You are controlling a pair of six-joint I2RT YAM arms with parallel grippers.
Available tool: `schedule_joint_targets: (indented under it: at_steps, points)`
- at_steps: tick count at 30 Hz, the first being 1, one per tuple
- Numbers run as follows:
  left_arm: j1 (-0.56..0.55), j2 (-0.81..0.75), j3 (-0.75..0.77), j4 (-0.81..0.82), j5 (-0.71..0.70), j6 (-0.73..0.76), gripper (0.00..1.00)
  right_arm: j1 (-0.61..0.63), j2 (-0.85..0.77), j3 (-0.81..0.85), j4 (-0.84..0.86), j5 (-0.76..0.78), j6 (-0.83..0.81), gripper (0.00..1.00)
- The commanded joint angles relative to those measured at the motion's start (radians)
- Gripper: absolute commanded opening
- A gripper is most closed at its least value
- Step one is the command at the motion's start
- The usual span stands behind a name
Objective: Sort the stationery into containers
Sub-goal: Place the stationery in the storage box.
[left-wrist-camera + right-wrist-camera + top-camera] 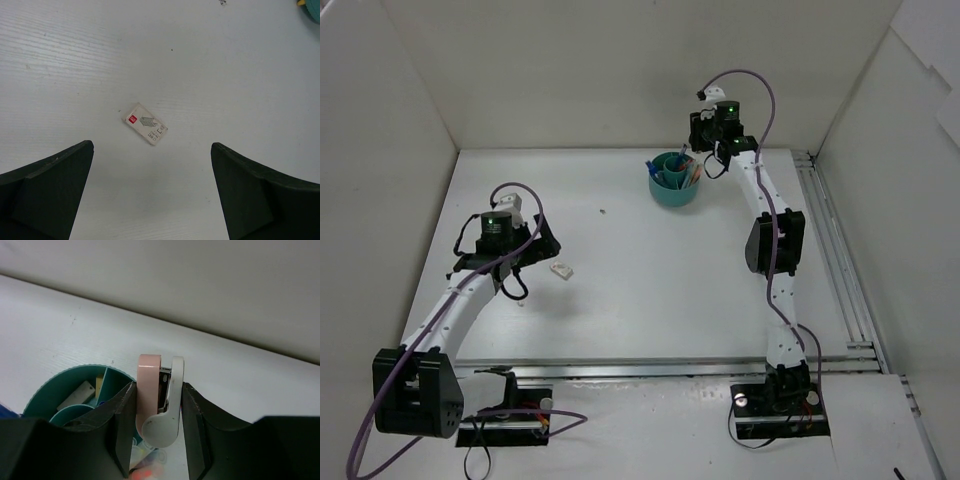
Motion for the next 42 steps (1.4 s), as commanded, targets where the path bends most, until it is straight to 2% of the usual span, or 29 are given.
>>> schedule_joint_targets:
  at_steps: [1,8,18,31,33,37,42]
  points:
    - [-0.016,0.004,0.067,0.050,0.015,-0.013,1.00,-0.003,-0.043,0.015,0.169,-0.091,0.027,0.21]
    - [-0.016,0.021,0.069,0.057,0.016,-0.014,1.00,-0.003,-0.037,-0.051,0.262,-0.153,0.037,0.23]
    - [-0.016,0.029,0.074,0.053,0.019,-0.019,1.00,-0.003,-0.003,-0.071,0.275,-0.179,0.062,0.28]
    - [-0.016,0.009,0.066,0.050,0.017,-0.016,1.00,-0.006,-0.079,-0.201,0.301,-0.191,0.099,0.48]
    - [-0.016,0.006,0.066,0.050,0.019,-0.019,1.00,-0.006,-0.087,-0.207,0.301,-0.193,0.100,0.55]
    - [-0.016,0.004,0.064,0.050,0.020,-0.017,1.00,-0.006,-0.115,-0.229,0.301,-0.196,0.100,0.56]
    - [-0.016,0.000,0.064,0.050,0.020,-0.017,1.00,-0.006,-0.159,-0.270,0.318,-0.208,0.108,0.52]
